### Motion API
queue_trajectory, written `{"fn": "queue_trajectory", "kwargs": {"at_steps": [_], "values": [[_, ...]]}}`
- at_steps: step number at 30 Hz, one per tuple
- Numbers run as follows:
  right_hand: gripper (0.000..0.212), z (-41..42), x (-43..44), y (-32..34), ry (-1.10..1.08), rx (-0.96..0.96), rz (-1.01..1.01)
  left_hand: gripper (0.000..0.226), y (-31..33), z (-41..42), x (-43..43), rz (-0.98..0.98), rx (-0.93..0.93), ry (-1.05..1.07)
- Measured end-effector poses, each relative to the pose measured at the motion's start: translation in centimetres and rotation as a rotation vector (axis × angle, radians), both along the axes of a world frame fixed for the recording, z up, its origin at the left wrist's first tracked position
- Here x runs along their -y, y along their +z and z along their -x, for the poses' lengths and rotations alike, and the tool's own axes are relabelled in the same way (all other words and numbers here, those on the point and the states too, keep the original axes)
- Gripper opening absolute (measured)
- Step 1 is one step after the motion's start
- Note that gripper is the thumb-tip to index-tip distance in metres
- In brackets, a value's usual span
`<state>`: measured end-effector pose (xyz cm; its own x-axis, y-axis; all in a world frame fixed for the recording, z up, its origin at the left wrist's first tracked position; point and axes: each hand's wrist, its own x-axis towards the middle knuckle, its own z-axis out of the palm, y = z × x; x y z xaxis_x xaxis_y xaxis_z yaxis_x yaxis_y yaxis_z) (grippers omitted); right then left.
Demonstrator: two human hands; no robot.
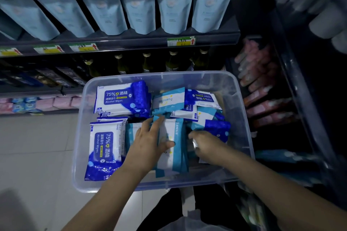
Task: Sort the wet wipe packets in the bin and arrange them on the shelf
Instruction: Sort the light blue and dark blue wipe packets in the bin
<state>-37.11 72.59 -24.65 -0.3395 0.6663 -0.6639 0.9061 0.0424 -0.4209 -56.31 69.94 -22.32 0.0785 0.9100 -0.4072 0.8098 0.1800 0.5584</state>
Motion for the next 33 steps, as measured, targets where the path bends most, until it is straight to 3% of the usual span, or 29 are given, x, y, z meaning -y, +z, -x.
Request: {"fn": "queue_trajectory", "kwargs": {"at_steps": [1,5,15,26,33], "values": [[0.033,0.0,0.2,-0.5,0.090,0.046,-0.050,0.078,-0.1,0.0,0.2,0.009,0.016,0.011],[0.039,0.2,-0.1,-1.6,0.346,0.166,-0.186,0.077,-0.2,-0.2,0.6,0.021,0.030,0.030],[0.022,1.4,0.1,-0.3,0.393,0.389,-0.226,0.078,-0.4,-0.3,0.5,0.018,0.050,0.049],[0.030,-2.1,-1.1,3.7,-0.015,0.411,-0.493,0.077,-0.2,-2.6,0.3,-0.015,-0.059,0.029],[0.037,-3.0,-1.6,4.5,-0.091,0.375,-0.550,0.081,-0.2,-3.5,-0.3,0.074,-0.171,-0.026]]}}
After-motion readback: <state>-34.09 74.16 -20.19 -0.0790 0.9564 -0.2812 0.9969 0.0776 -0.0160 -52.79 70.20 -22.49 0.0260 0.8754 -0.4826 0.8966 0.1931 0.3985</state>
